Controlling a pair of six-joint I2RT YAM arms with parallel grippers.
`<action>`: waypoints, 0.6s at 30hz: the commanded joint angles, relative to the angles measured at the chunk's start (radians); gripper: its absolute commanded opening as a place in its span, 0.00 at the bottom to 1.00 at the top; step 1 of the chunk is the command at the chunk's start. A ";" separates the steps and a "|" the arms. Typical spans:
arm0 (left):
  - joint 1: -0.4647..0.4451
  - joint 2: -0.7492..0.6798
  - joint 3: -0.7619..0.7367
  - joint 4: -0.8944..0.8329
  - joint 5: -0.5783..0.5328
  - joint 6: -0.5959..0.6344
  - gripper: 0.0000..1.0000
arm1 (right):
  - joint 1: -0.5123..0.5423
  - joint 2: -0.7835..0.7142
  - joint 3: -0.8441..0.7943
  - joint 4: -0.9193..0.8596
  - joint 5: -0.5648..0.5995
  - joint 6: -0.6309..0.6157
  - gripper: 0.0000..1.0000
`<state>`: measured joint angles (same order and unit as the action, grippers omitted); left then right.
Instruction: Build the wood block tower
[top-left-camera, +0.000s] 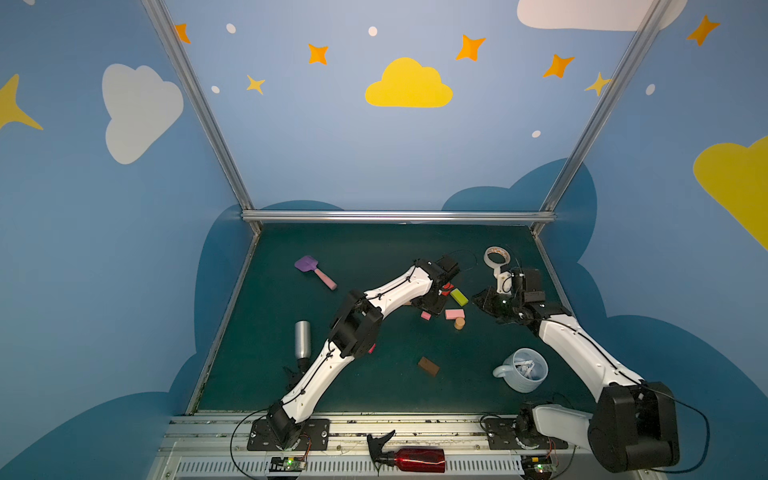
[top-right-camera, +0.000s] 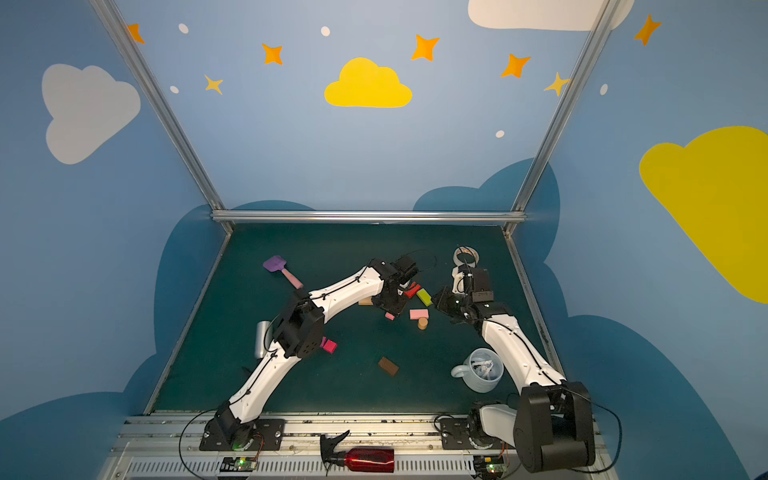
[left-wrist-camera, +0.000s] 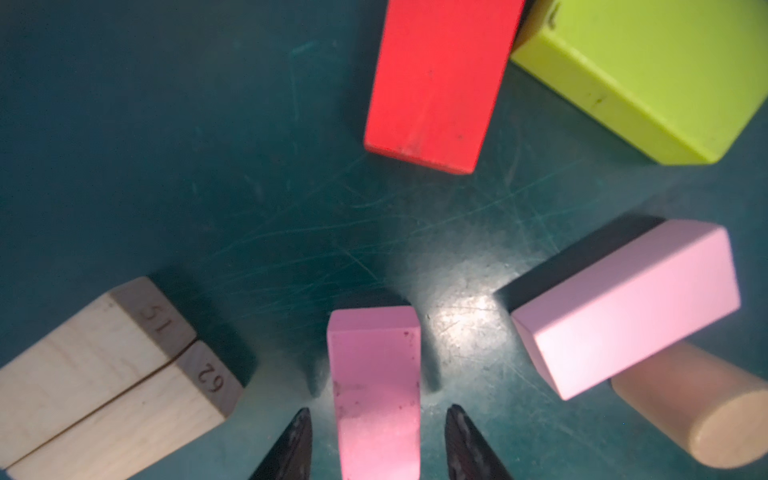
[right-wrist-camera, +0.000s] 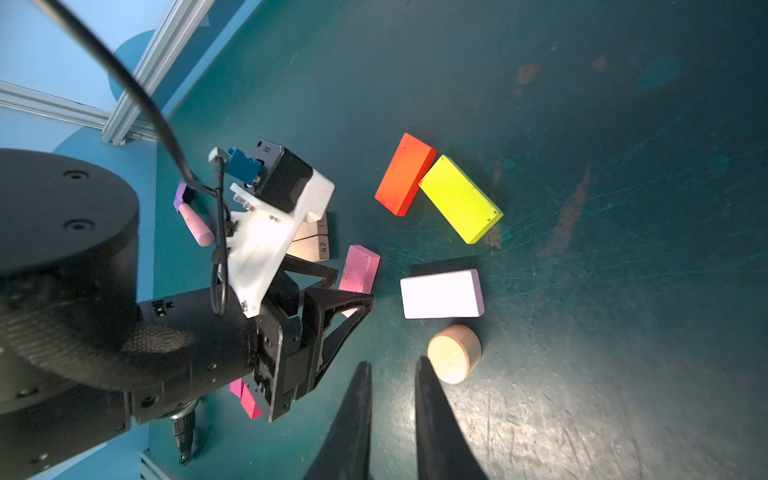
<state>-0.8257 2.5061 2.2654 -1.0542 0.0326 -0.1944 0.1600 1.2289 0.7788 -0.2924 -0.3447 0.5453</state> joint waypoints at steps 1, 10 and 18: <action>-0.004 0.040 0.040 -0.040 -0.009 0.005 0.50 | -0.005 -0.025 -0.013 0.008 -0.001 0.001 0.19; -0.004 0.067 0.093 -0.071 -0.023 0.003 0.44 | -0.009 -0.028 -0.018 0.007 0.003 0.002 0.19; -0.005 0.053 0.092 -0.082 -0.032 -0.005 0.50 | -0.012 -0.028 -0.023 0.013 -0.003 0.004 0.20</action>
<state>-0.8276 2.5526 2.3394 -1.1007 0.0147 -0.1974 0.1528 1.2278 0.7654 -0.2882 -0.3443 0.5457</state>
